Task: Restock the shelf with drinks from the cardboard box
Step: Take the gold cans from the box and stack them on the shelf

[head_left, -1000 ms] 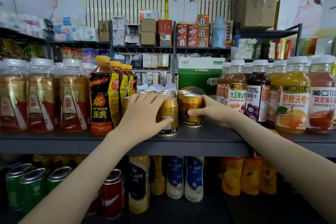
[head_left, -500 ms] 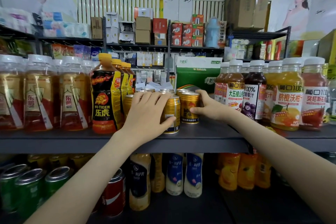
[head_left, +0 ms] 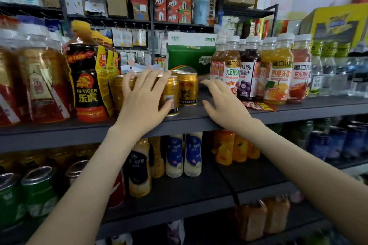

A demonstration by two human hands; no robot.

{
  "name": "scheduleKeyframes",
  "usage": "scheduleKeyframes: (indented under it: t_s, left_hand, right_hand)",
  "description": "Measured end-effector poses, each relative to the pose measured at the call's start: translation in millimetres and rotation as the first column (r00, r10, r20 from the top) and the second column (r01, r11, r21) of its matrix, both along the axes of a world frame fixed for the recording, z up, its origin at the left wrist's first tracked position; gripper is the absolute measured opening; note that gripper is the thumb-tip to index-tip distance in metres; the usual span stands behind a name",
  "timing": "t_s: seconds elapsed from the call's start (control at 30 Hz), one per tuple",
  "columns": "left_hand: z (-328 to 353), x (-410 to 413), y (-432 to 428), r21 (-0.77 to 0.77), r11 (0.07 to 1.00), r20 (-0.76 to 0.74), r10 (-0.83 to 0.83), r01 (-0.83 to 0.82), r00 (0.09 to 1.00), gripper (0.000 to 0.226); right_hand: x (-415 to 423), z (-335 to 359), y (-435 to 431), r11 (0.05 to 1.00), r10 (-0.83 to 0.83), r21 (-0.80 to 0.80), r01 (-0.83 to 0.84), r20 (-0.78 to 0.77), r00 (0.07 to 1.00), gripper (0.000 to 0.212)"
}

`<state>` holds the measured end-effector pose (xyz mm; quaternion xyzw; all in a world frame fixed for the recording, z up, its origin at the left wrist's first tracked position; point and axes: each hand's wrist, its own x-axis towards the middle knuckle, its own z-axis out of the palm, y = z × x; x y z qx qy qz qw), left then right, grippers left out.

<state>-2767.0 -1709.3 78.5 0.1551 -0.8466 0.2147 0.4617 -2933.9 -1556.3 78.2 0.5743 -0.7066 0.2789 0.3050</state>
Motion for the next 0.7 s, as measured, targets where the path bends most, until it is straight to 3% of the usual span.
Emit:
scheduleKeyframes:
  t_s: [0.13, 0.27, 0.47, 0.6, 0.63, 0.67, 0.7]
  left_hand:
    - [-15.2, 16.4, 24.2, 0.008, 1.0, -0.048, -0.011, 0.011, 0.999, 0.054]
    - [-57.9, 50.4, 59.7, 0.13, 0.99, -0.1, -0.031, 0.045, 0.994, 0.046]
    - [-179.4, 141.3, 123.4, 0.385, 0.92, 0.054, -0.107, 0.078, 0.993, 0.04]
    - [-264.0, 235.7, 165.4, 0.638, 0.752, 0.266, -0.01, -0.168, 0.964, 0.041]
    - [-273.4, 237.0, 166.5, 0.679, 0.701, 0.309, -0.002, -0.22, 0.951, 0.044]
    - [-300.2, 313.8, 186.2, 0.731, 0.565, 0.365, 0.149, -0.383, 0.919, 0.047]
    - [-315.5, 359.0, 201.9, 0.76, 0.42, 0.436, 0.235, -0.495, 0.869, 0.049]
  right_hand:
    - [29.9, -16.2, 26.6, 0.999, 0.033, 0.001, -0.033, -0.01, 0.999, 0.048]
    - [73.7, -48.7, 50.3, 0.99, 0.139, 0.011, -0.139, -0.013, 0.99, 0.044]
    - [139.2, -134.8, 71.8, 0.934, 0.308, 0.149, -0.325, 0.123, 0.943, 0.041]
    - [201.7, -205.5, 61.5, 0.843, 0.371, 0.289, -0.454, 0.299, 0.879, 0.04]
    - [203.4, -210.6, 63.2, 0.828, 0.371, 0.333, -0.451, 0.28, 0.886, 0.039]
    - [273.4, -238.2, 44.9, 0.693, 0.51, 0.393, -0.604, 0.324, 0.796, 0.041]
    - [318.3, -260.9, 35.3, 0.59, 0.529, 0.485, -0.646, 0.372, 0.763, 0.045]
